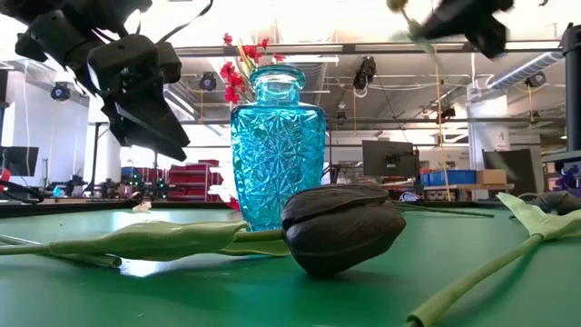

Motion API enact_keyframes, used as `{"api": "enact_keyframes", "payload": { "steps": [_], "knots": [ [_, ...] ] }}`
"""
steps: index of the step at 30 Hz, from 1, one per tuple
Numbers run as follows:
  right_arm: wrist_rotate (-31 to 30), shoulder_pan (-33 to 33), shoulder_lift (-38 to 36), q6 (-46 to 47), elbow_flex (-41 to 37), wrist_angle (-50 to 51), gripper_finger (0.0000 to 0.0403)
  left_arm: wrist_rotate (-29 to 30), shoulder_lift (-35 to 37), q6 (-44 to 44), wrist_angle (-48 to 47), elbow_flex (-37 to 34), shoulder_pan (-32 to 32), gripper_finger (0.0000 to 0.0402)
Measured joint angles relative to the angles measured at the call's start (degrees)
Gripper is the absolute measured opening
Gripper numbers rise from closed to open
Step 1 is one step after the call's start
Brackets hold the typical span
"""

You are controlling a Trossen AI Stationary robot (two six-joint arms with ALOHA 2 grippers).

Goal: Sort flowers into vase by color
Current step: Put the right pink tulip into the purple vase

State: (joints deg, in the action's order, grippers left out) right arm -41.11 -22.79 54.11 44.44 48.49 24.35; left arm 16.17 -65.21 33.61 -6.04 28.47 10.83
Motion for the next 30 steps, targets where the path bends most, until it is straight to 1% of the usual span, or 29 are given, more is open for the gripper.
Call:
{"api": "enact_keyframes", "payload": {
  "steps": [2,7,10,13,15,18,20,23,25,28,30],
  "knots": [
    [-0.9,1.2,0.4,-9.0,0.0,-7.9,0.0018,0.0,0.0,0.1,0.0,0.0,0.0,0.0231],
    [-0.4,5.0,2.7,-29.4,0.0,-25.6,0.0018,0.0,0.0,-0.1,-0.2,1.0,0.0,0.0231],
    [2.3,8.3,4.8,-37.7,0.0,-34.5,0.0018,0.0,0.0,-0.5,-1.0,1.9,0.0,0.0231],
    [7.2,12.3,7.2,-43.2,0.0,-43.0,0.0018,0.0,0.0,-0.5,-1.9,2.5,0.0,0.0231],
    [10.7,15.0,9.0,-45.9,0.0,-47.9,0.0018,0.0,0.0,-0.5,-2.1,2.6,0.0,0.0231],
    [14.3,19.0,11.7,-47.8,0.0,-53.3,0.0018,0.0,0.0,-0.5,-2.2,2.6,0.0,0.0231],
    [15.9,21.4,13.2,-48.7,0.0,-56.0,0.0018,0.0,0.0,-0.5,-2.2,2.6,0.0,0.0231],
    [16.1,24.5,15.3,-49.5,0.0,-59.4,0.0018,0.0,0.0,-0.6,-2.2,2.6,0.0,0.0231],
    [17.4,26.3,16.7,-49.4,0.0,-62.1,0.0018,0.0,0.0,-1.0,-2.2,2.6,0.0,0.0231],
    [21.6,28.8,18.5,-47.6,0.0,-67.3,0.0018,0.9,0.0,-1.2,-2.2,2.6,0.0,0.0231],
    [23.6,30.2,19.3,-46.8,0.1,-68.9,0.0018,1.3,0.0,-1.2,-2.2,2.6,0.0,0.0231]
  ]
}}
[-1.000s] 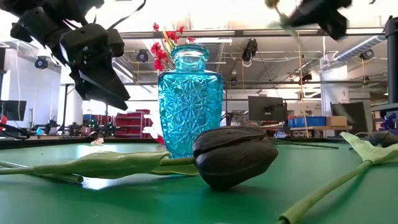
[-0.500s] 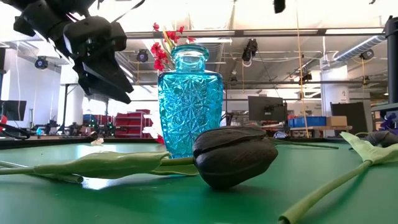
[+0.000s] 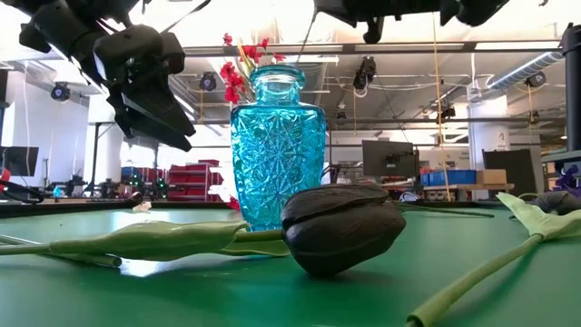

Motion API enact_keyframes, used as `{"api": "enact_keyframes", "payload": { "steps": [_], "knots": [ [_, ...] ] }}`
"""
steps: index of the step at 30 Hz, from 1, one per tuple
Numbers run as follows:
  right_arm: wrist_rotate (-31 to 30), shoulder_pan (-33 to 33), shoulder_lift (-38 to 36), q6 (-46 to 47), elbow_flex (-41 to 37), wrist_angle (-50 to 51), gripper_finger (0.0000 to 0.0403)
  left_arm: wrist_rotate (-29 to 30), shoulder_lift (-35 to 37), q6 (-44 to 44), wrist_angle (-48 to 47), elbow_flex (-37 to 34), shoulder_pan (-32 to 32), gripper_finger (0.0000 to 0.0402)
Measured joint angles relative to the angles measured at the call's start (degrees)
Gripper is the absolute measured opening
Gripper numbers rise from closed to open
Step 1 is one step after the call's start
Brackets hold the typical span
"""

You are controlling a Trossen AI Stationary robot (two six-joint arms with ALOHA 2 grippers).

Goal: Sort flowers into vase by color
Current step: Put the right pink tulip into the purple vase

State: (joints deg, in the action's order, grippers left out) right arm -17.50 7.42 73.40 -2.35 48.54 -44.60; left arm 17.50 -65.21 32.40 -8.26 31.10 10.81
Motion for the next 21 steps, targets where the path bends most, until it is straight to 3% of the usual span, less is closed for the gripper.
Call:
{"api": "enact_keyframes", "payload": {
  "steps": [21],
  "knots": [
    [0.2,2.8,3.5,0.2,0.0,-1.1,0.0018,0.1,0.0,2.0,-3.6,0.0,0.0,0.0231]
  ]
}}
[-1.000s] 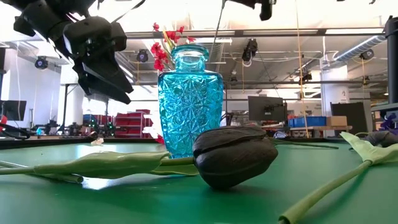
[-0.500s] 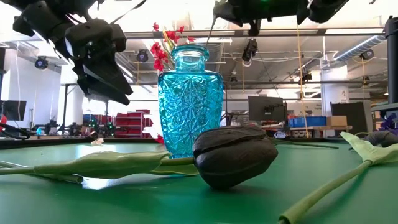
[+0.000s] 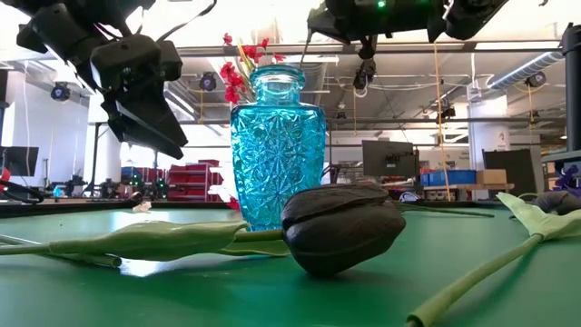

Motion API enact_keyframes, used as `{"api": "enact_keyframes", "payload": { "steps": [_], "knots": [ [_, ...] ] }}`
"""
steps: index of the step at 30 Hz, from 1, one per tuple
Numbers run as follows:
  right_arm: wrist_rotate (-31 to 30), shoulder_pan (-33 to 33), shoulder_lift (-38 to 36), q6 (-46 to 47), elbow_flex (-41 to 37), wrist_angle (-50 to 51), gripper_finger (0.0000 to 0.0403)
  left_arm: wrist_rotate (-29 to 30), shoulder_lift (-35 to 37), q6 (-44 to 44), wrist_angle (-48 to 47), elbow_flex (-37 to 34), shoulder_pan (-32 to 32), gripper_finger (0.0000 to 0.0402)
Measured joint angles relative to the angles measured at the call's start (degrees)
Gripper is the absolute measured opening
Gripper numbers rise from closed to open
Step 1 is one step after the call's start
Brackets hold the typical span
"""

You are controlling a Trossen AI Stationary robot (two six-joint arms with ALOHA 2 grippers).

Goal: Sort flowers into vase by color
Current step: Put the right pink tulip into the purple vase

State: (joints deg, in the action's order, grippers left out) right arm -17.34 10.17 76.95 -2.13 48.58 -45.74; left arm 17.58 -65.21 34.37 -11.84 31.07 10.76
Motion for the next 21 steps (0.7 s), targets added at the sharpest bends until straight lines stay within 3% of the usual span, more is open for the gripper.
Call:
{"api": "enact_keyframes", "payload": {
  "steps": [21],
  "knots": [
    [-0.2,0.0,2.0,-1.4,0.0,0.0,0.0018,1.5,0.1,-0.2,0.0,0.0,0.0,0.0231]
  ]
}}
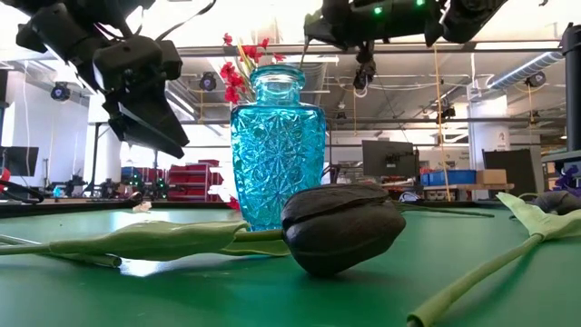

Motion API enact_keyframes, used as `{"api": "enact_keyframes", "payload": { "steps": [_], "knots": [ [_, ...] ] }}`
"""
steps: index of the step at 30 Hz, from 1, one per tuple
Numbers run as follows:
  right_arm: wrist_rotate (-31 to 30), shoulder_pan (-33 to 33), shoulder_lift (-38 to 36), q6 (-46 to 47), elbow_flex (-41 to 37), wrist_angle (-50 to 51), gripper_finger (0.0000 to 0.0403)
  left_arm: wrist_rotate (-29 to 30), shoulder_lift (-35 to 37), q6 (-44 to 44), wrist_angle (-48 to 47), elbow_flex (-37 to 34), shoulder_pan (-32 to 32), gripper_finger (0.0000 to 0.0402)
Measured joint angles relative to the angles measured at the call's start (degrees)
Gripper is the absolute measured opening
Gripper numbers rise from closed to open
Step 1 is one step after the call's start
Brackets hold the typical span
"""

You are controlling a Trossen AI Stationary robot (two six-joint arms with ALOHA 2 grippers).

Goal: Sort flowers into vase by color
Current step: Put the right pink tulip into the purple vase

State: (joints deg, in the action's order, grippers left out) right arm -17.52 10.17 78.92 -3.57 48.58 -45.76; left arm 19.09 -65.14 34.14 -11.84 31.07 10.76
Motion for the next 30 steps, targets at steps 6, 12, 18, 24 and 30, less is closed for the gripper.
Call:
{"api": "enact_keyframes", "payload": {
  "steps": [6,12,18,24,30],
  "knots": [
    [0.0,0.0,1.0,0.0,0.0,0.0,0.0018,0.0,0.0,0.0,0.0,0.0,0.0,0.0231],
    [0.0,0.0,1.6,0.1,0.0,0.0,0.0018,0.1,0.0,0.0,0.0,0.0,0.0,0.0231],
    [0.0,0.0,1.9,0.1,0.0,-0.2,0.0018,0.3,0.0,0.0,0.1,0.0,0.0,0.0231],
    [0.0,0.0,1.9,0.1,0.0,-0.1,0.0018,0.6,0.0,0.0,0.1,0.0,0.0,0.0231],
    [0.1,0.0,1.9,0.0,0.0,0.0,0.0018,0.9,0.0,0.0,0.1,0.0,0.0,0.0231]
  ]
}}
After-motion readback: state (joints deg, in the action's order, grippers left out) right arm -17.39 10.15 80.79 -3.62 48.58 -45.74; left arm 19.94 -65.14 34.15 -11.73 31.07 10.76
